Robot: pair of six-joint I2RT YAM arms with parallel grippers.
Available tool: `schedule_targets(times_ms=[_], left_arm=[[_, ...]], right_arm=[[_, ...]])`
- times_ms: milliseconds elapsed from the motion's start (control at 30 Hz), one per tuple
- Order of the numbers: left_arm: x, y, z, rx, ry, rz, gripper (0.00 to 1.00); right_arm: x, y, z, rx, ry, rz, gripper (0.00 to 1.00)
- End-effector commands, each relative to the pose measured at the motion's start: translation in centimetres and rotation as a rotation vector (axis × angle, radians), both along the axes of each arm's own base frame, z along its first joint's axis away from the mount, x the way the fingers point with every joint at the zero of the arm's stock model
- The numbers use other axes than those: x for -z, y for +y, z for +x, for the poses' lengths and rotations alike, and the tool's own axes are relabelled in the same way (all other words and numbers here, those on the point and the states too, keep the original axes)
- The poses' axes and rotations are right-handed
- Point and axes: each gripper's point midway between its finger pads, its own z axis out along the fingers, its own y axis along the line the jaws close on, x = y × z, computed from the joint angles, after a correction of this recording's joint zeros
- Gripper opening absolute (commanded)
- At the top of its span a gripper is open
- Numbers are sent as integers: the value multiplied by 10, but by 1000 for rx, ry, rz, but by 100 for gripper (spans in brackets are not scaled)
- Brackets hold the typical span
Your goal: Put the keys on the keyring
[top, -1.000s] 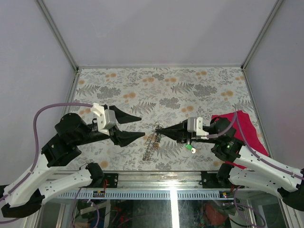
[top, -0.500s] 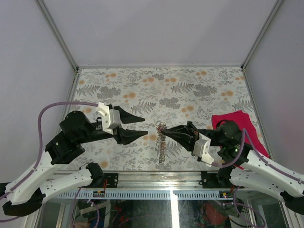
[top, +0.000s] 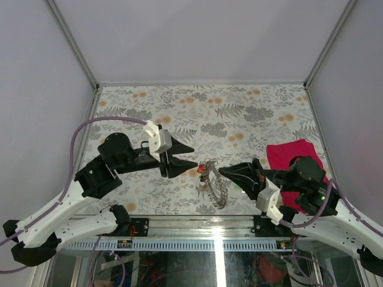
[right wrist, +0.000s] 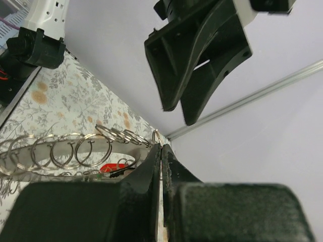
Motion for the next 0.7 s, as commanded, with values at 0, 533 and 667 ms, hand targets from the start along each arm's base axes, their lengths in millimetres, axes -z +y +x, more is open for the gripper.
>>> schedule_targets(times_ms=[0, 533, 667], left_arm=[[4, -17, 7, 8, 58, -42, 45], [113, -70, 84, -274, 465, 5, 43], [155, -90, 94, -298, 596, 62, 39]], right_arm=[[-24, -27, -1, 88, -37, 23, 0], [-7, -120, 42, 627, 556, 93, 0], [-12, -145, 52, 773, 694, 180, 0]])
